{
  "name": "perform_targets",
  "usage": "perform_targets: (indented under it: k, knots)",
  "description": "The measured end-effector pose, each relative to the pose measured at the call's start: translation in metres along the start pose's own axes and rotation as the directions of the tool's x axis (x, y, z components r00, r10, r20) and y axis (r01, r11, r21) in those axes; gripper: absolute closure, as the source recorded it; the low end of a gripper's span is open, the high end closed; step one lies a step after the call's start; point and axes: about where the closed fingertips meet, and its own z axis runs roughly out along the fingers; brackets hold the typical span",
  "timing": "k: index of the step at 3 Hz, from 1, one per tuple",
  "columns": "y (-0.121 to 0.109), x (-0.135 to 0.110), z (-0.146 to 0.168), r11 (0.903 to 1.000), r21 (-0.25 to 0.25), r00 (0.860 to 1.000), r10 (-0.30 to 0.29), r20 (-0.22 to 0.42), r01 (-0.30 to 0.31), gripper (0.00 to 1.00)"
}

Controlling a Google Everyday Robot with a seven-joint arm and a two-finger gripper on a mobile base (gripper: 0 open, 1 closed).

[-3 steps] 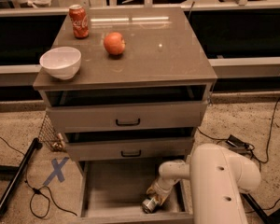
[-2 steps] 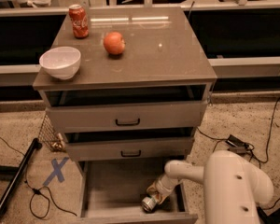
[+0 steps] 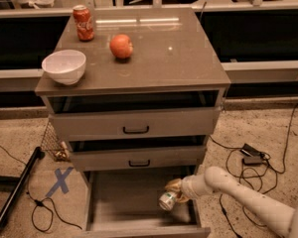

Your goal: Pick 7up can from bottom drawer and place on counter

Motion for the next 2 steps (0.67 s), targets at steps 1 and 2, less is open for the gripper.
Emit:
perform_targets:
  k: [1,2]
  knots:
    - [-0.027,0.004,-0.068,0.9853,0.086,0.987,-0.14,-0.084,0.147,1.0]
    - [-0.053,0.017,-0.146,0.9546,0.126,0.952,-0.246,-0.18,0.27,1.0]
